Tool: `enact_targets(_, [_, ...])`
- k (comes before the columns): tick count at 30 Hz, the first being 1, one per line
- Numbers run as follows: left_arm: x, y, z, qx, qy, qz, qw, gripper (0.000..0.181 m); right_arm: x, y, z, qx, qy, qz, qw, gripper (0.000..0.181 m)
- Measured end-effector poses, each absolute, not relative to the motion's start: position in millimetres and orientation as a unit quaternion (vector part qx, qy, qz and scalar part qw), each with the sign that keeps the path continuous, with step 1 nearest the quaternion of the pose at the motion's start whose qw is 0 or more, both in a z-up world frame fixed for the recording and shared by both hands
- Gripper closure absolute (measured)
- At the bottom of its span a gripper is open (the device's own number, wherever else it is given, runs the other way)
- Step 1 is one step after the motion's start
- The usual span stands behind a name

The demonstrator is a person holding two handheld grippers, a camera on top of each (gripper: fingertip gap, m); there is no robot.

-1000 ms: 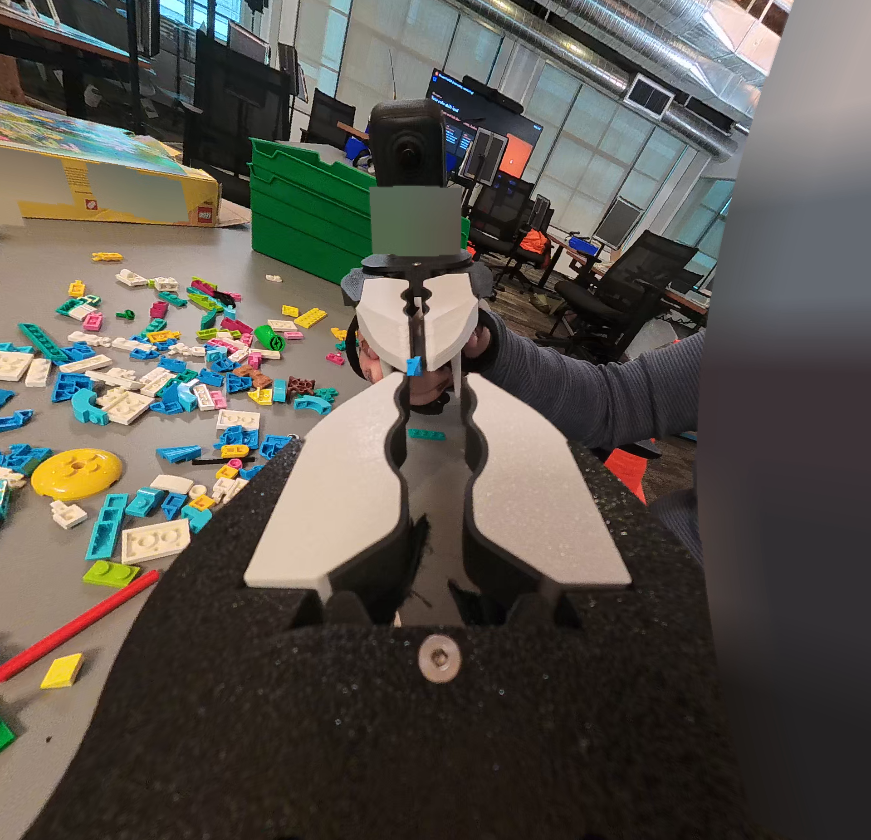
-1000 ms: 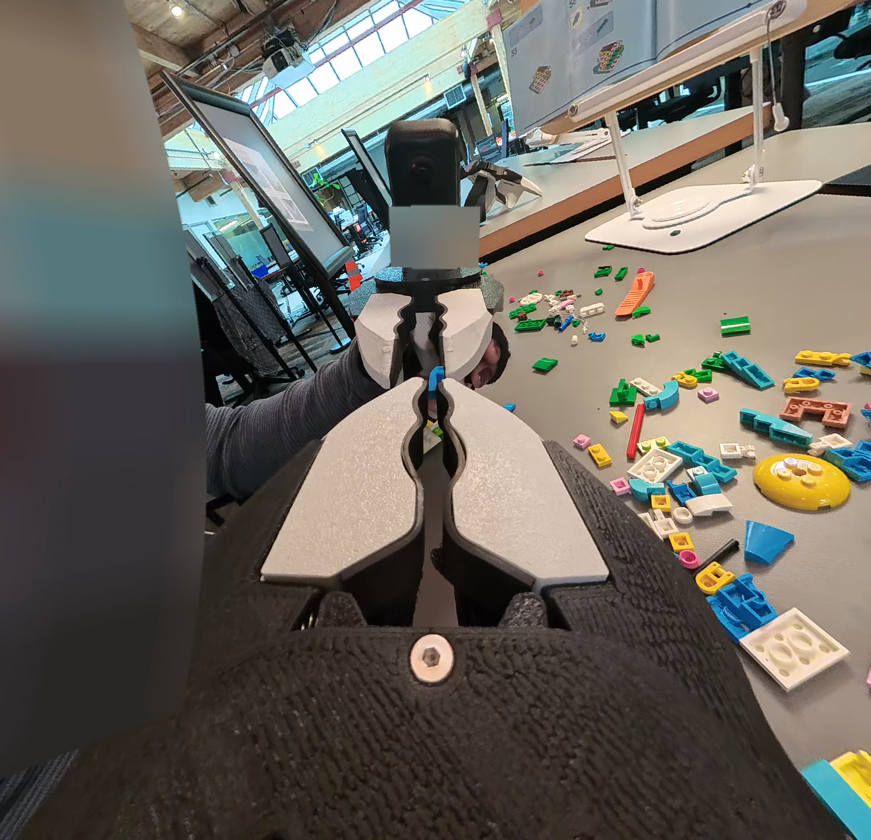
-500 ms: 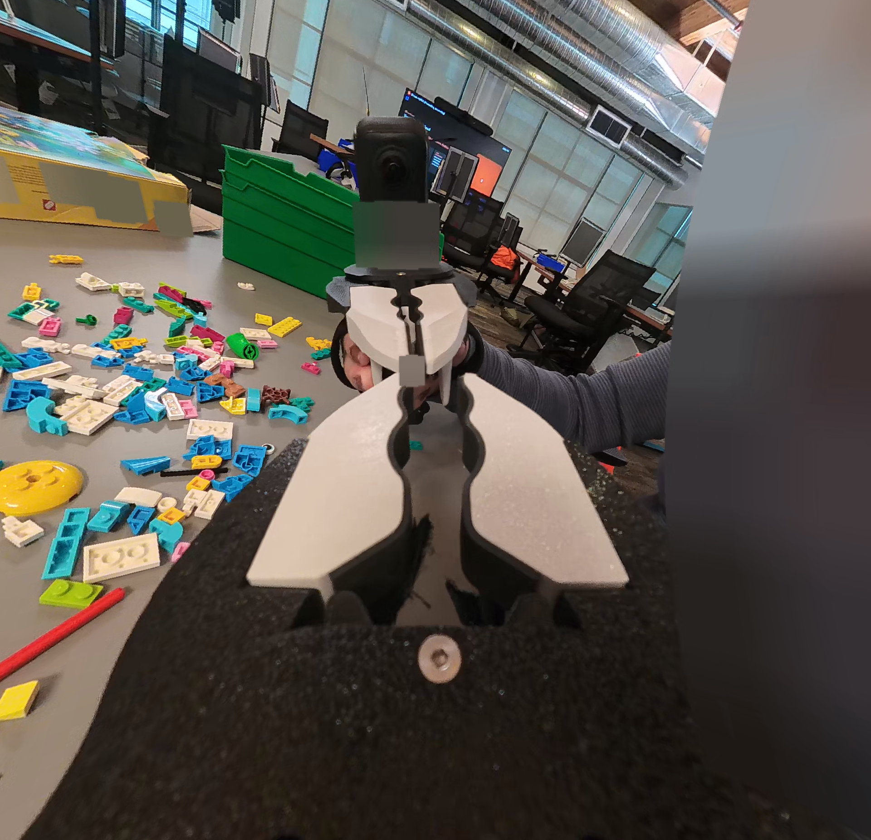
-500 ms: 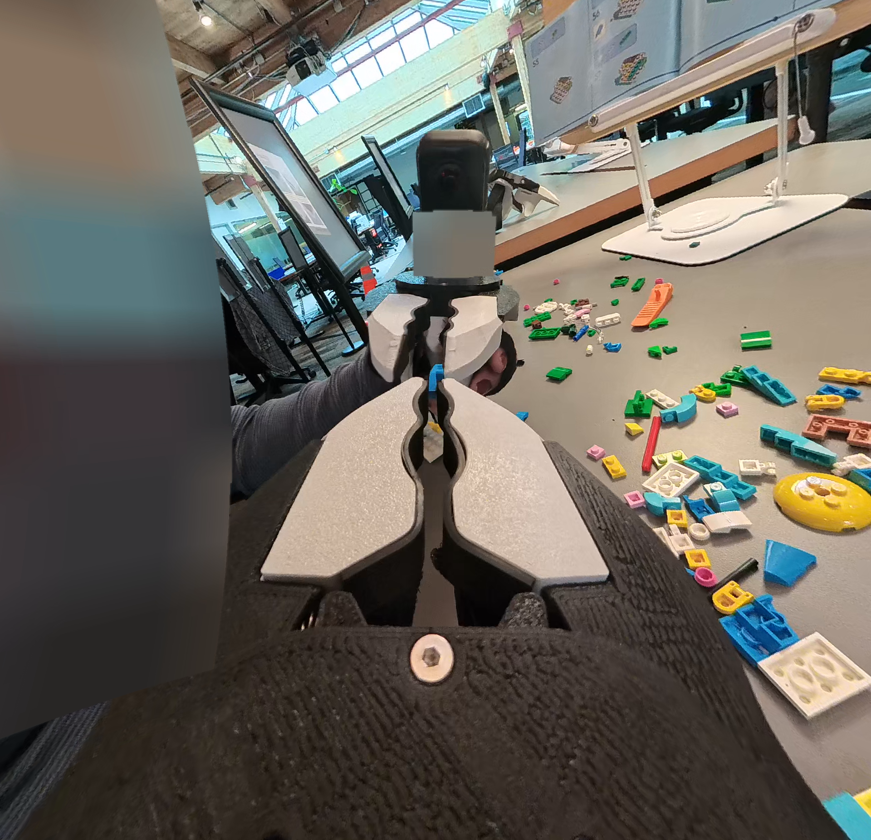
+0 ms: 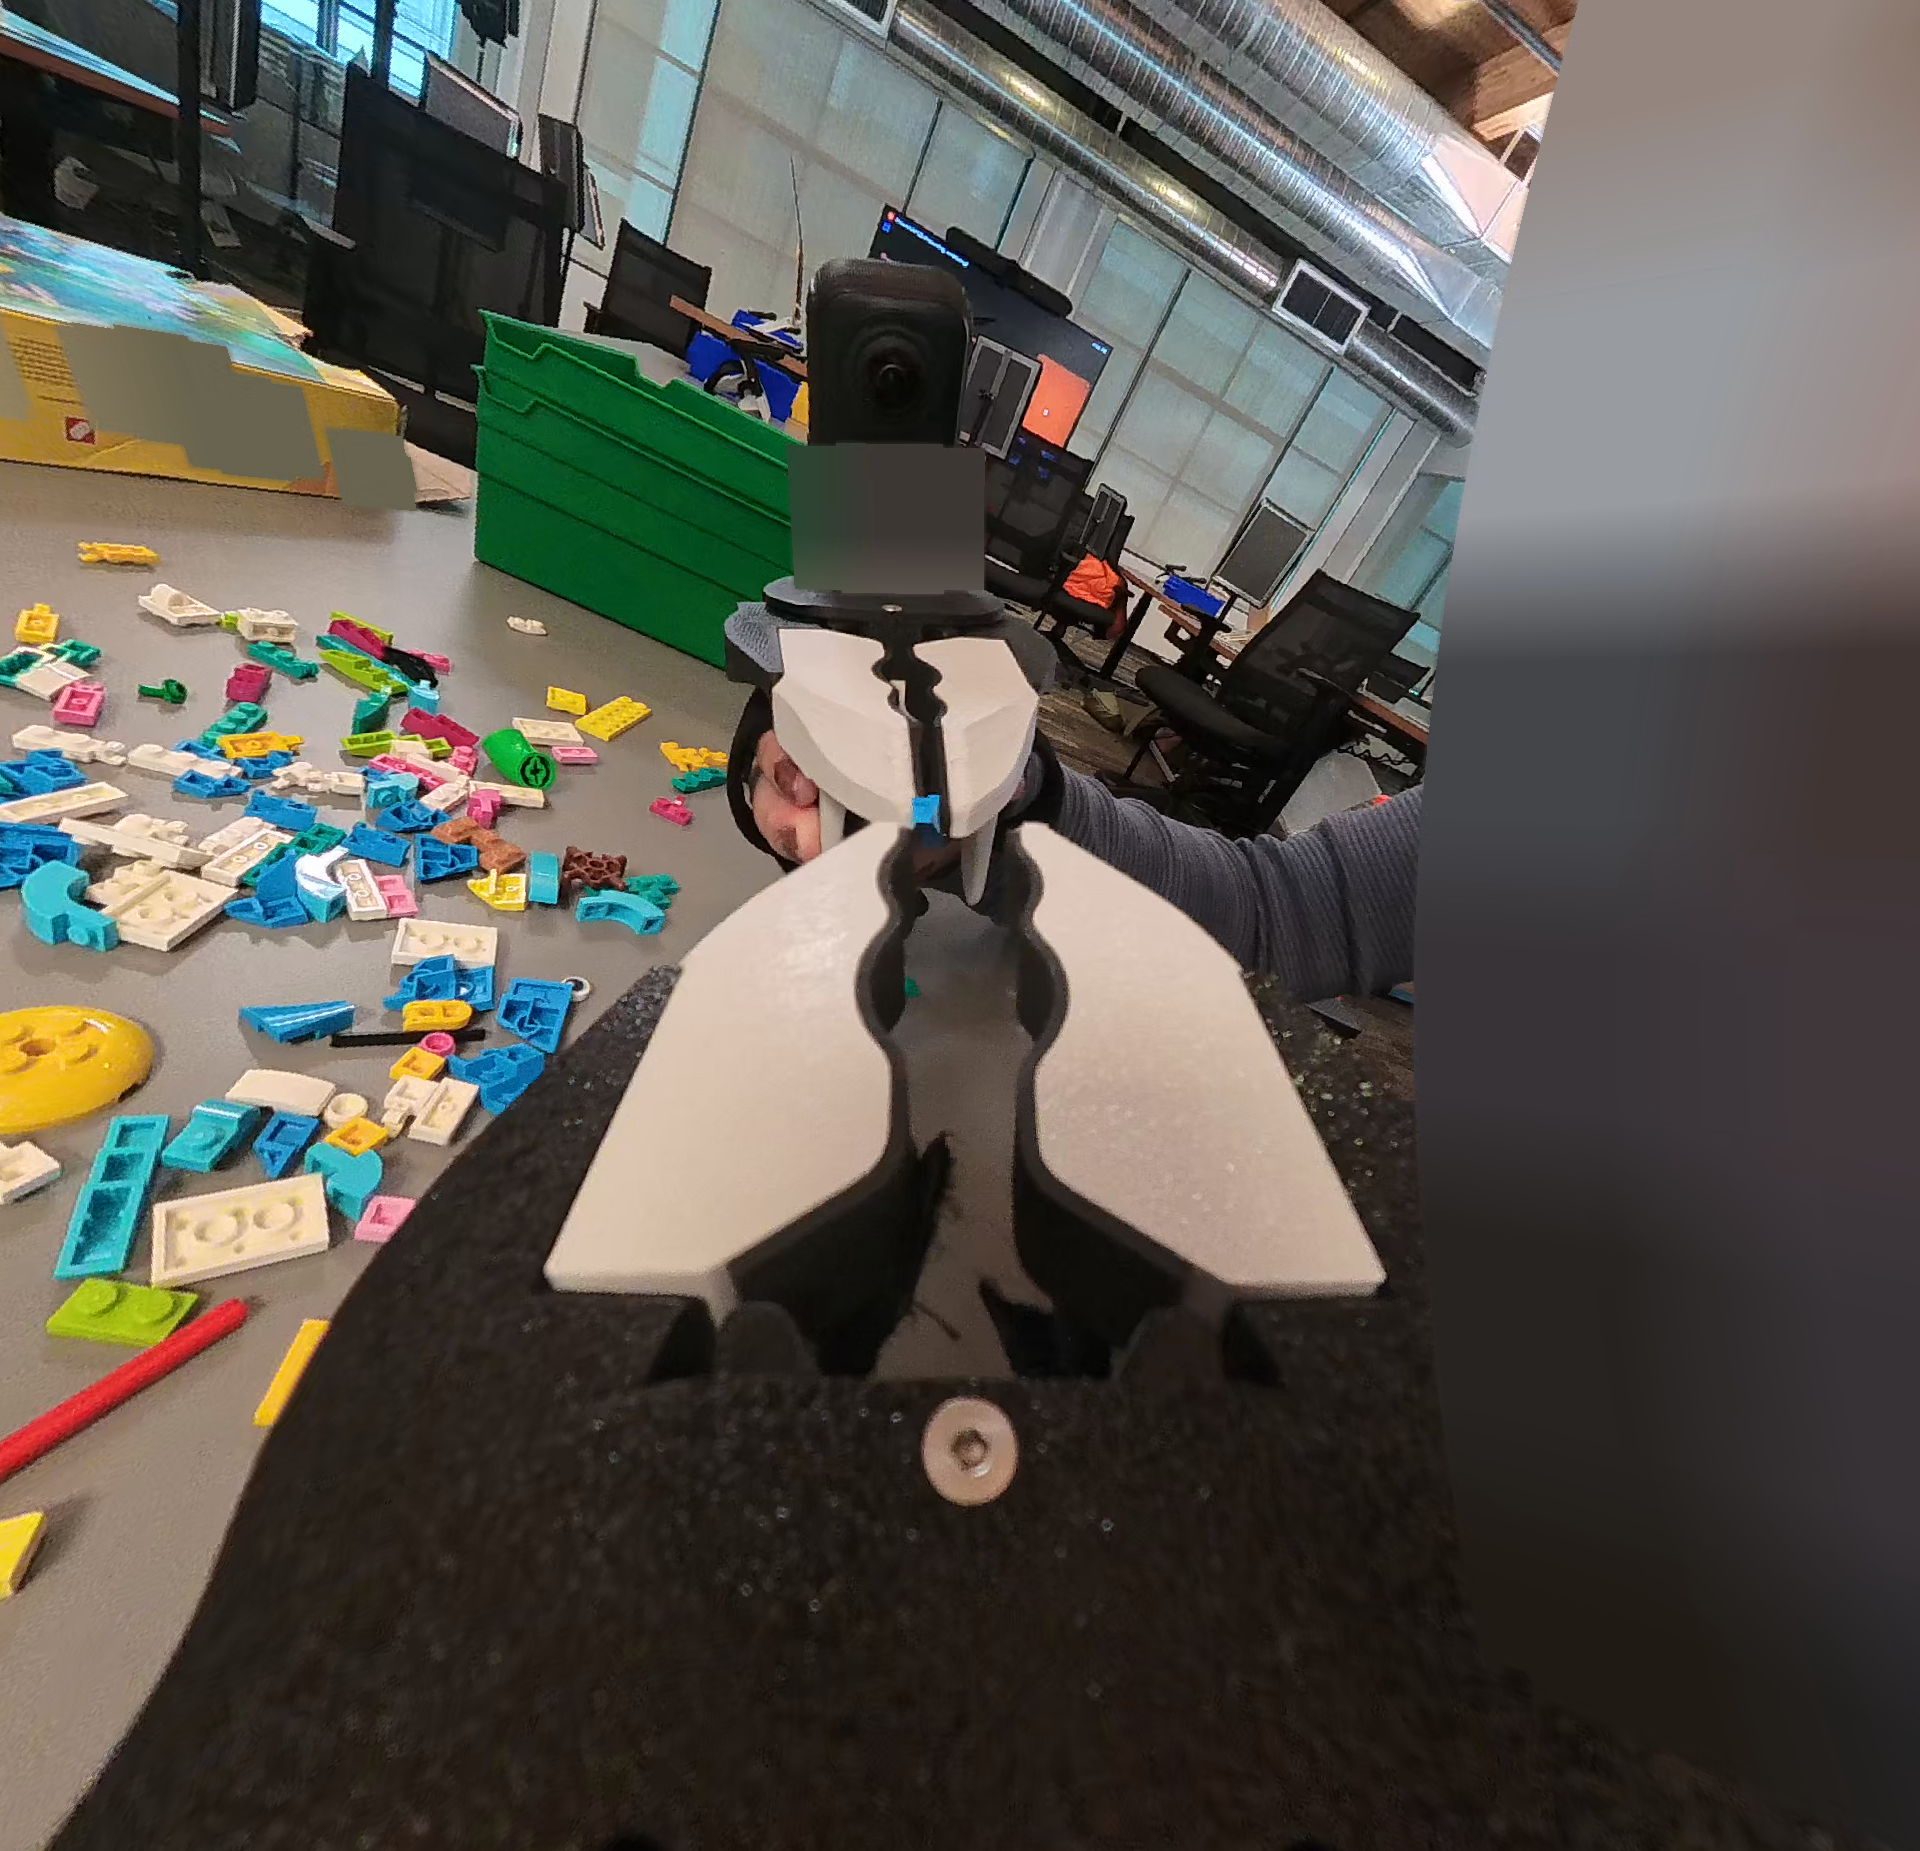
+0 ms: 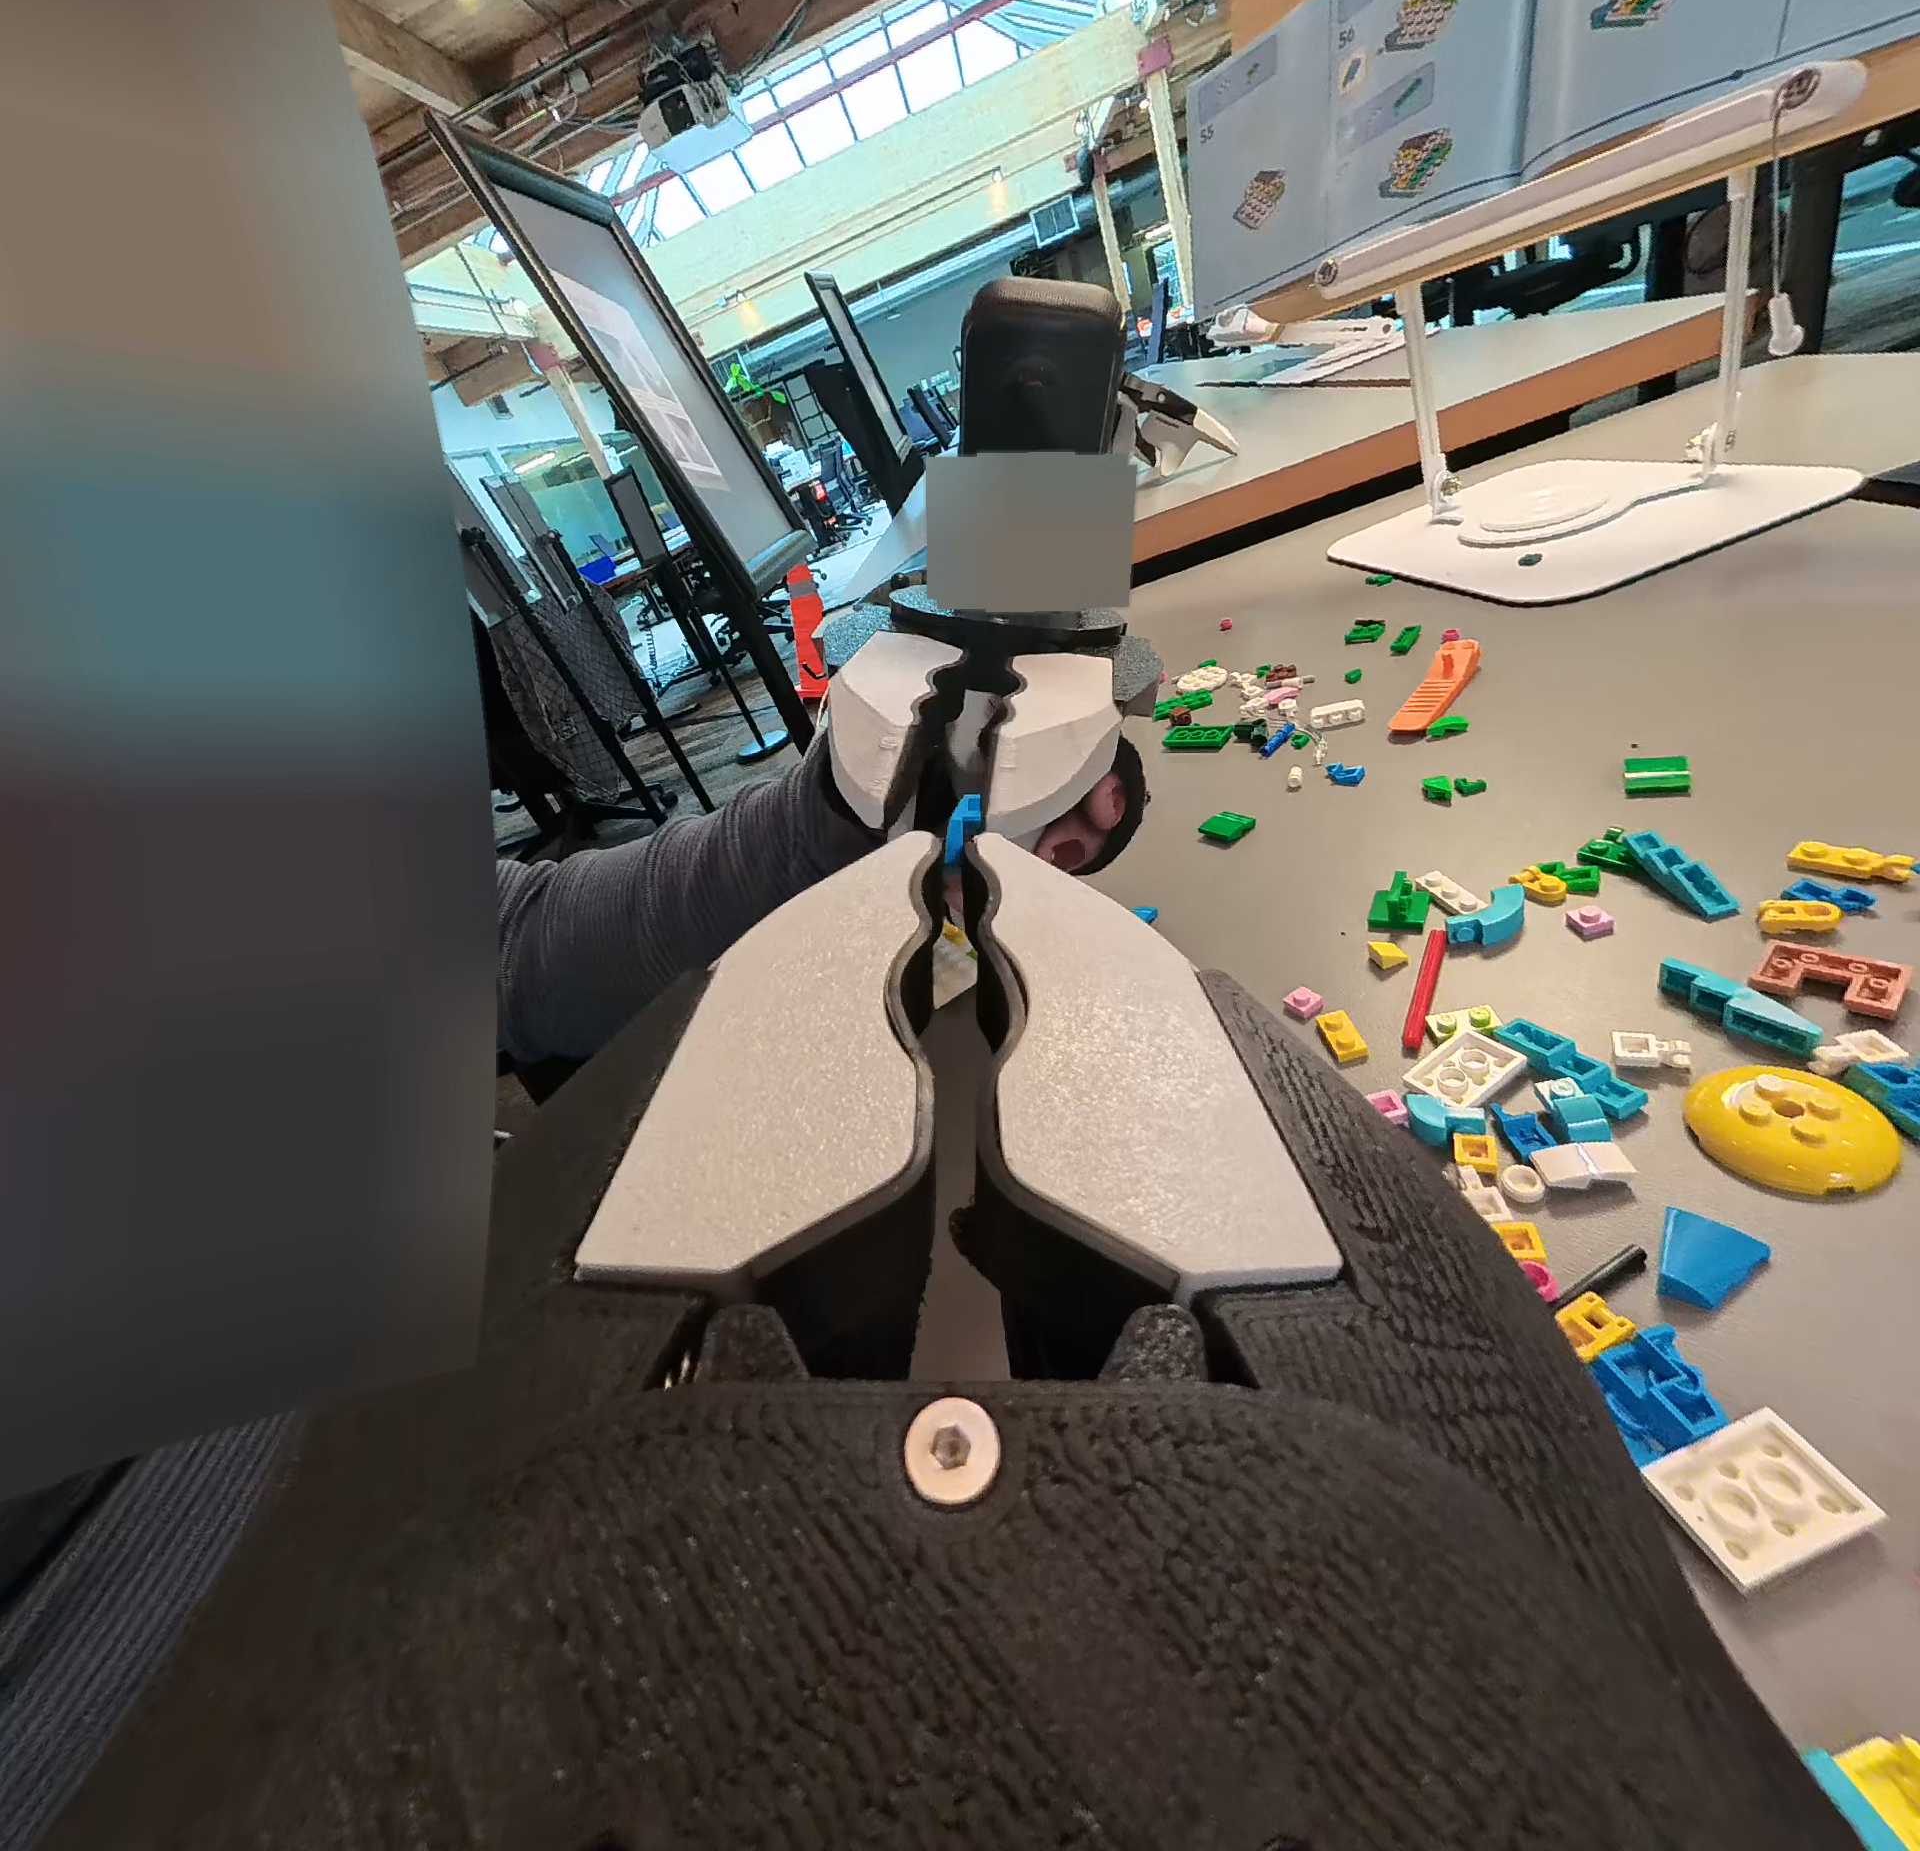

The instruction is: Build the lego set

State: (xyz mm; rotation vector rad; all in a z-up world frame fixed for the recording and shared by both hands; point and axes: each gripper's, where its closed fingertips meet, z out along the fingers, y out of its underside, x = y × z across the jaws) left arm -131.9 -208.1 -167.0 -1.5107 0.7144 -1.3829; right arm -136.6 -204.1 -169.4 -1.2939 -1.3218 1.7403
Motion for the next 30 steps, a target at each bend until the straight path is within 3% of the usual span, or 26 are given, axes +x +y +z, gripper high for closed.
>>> enact_targets(4, [-131, -204, -172, -0.631, 0.285, -0.553, 0.464, 0.154, -138, -206, -174, -0.490, -0.506, 0.646, 0.294, 0.180])
enact_targets(6, [-130, -205, -174, -0.630, 0.292, -0.552, 0.462, 0.176, -140, -208, -176, -0.489, -0.513, 0.642, 0.292, 0.180])
enact_targets(12, [-138, -207, -185, -0.668, 0.312, -0.523, 0.428, 0.177, -144, -205, -183, -0.501, -0.526, 0.610, 0.317, 0.177])
enact_targets(15, [-153, -215, -209, -0.744, 0.352, -0.469, 0.320, 0.177, -144, -186, -187, -0.525, -0.517, 0.565, 0.372, 0.177])
enact_targets(24, [-197, -253, -266, -0.841, 0.463, -0.232, -0.156, 0.177, -125, -132, -172, -0.559, -0.422, 0.515, 0.494, 0.181])
enact_targets(30, [-203, -258, -281, -0.799, 0.501, -0.146, -0.297, 0.177, -115, -125, -163, -0.554, -0.406, 0.511, 0.518, 0.181])
